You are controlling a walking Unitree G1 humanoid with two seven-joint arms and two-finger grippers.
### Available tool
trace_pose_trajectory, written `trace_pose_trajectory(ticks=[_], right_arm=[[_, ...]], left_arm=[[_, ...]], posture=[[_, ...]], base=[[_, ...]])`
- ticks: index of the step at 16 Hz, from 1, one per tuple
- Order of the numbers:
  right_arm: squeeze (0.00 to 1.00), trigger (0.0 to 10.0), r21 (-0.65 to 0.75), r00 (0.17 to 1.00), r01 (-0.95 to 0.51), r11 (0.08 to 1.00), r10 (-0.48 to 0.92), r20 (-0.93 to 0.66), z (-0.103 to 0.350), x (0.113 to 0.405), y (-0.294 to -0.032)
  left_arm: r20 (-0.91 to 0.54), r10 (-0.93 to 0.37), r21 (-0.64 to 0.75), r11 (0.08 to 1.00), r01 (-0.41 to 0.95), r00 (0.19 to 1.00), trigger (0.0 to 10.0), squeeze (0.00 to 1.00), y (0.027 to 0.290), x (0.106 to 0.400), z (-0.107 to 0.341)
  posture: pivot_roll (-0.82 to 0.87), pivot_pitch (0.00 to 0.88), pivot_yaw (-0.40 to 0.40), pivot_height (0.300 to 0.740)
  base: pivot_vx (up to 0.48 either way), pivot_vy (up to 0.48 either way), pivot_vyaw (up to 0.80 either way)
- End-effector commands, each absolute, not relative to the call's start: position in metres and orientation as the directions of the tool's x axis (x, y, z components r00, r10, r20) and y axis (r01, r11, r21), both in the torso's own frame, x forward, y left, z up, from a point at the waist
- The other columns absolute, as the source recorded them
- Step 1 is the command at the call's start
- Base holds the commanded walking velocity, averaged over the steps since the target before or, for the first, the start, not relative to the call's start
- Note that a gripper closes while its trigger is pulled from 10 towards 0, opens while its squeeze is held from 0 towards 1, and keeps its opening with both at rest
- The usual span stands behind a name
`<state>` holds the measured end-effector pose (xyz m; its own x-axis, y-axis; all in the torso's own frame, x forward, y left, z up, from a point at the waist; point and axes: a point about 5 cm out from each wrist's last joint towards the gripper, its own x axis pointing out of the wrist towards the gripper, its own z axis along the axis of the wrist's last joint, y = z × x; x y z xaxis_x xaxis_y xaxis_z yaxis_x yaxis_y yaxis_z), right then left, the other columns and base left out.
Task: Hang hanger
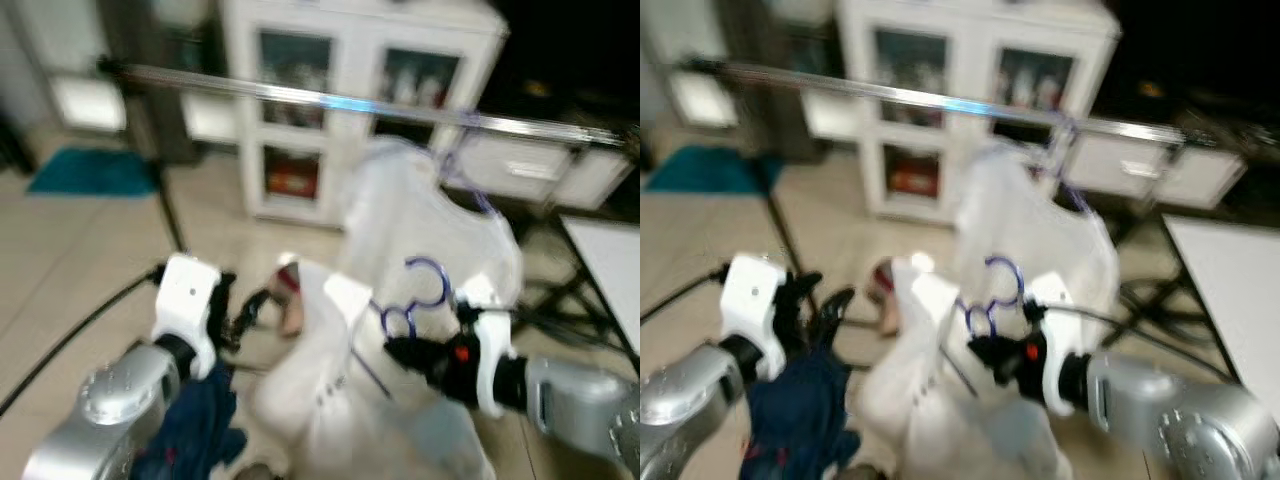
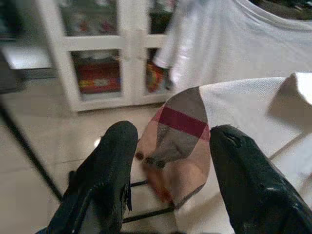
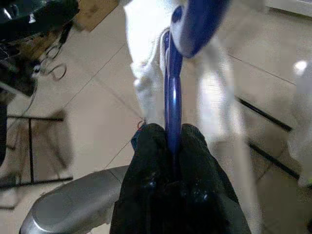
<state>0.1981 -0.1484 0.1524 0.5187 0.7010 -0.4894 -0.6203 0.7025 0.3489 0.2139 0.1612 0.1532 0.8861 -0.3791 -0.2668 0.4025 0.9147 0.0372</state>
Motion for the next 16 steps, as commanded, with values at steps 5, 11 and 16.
trace_pose_trajectory(ticks=[5,11,16], right_arm=[[0.0,10.0,0.122,0.758,-0.471,0.874,0.472,-0.45,0.142,0.227,-0.165],[0.0,10.0,0.021,0.835,-0.44,0.898,0.418,-0.358,0.138,0.237,-0.162],[0.0,10.0,0.023,0.806,-0.523,0.852,0.503,-0.313,0.149,0.251,-0.145]], left_arm=[[-0.214,-0.347,0.056,0.929,0.366,0.913,10.0,0.0,0.16,0.222,0.155],[-0.189,-0.35,0.055,0.929,0.366,0.917,10.0,0.0,0.152,0.225,0.153],[-0.184,-0.479,0.003,0.873,0.488,0.858,10.0,1.0,0.144,0.232,0.149]], posture=[[0.05,0.0,-0.084,0.74],[0.07,0.0,-0.081,0.74],[0.08,0.0,-0.072,0.74]], base=[[0.0,0.0,0.32],[0.0,-0.042,0.0],[0.0,0.0,0.0]])
